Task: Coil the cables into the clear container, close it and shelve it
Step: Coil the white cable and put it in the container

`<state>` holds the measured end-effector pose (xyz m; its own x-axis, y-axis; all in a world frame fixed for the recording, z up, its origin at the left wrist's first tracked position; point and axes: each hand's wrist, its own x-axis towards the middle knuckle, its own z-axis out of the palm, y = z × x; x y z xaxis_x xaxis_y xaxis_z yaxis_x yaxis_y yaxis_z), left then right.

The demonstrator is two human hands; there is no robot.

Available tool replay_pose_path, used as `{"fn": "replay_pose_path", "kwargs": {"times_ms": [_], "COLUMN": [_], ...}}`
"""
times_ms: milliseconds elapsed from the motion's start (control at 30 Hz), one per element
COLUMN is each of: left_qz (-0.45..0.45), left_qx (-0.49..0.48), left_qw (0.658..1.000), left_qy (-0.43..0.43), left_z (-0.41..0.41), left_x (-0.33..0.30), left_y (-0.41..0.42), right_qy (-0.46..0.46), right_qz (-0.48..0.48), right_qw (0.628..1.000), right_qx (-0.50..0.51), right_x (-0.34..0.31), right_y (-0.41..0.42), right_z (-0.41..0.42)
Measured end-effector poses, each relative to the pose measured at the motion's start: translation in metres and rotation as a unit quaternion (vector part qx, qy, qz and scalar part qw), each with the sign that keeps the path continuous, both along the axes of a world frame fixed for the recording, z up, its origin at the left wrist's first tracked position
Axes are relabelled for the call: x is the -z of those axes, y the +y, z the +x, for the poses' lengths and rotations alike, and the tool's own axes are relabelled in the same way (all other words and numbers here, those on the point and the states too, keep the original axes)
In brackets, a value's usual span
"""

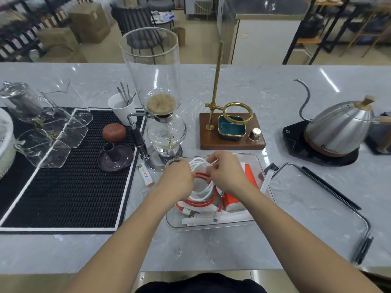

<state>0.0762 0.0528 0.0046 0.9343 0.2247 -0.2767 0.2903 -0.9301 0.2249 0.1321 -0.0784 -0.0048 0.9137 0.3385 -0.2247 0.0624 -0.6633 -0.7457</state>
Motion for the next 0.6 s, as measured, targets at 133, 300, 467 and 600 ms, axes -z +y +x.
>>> {"fn": "replay_pose_path", "kwargs": {"times_ms": [133,300,467,600], "left_qz": [0.092,0.145,0.158,0.177], "left_qx": [0.067,0.093,0.103,0.112], "left_qw": [0.992,0.981,0.977,0.974], "left_qy": [0.054,0.091,0.102,0.090], "left_z": [0.010,0.021,0.026,0.027], "left_x": [-0.006,-0.006,-0.001,0.004], "left_y": [-0.003,-0.013,-0.014,-0.011], "right_qy": [0.003,-0.013,-0.038,-0.076], "right_qz": [-0.043,-0.117,-0.191,-0.242], "right_qw": [0.999,0.992,0.978,0.961], "right_qx": [-0.006,-0.032,-0.072,-0.113], "right_x": [0.008,0.009,0.012,0.012], "right_y": [0.009,0.020,0.024,0.029], "right_z": [0.005,0.001,-0.001,-0.002]}}
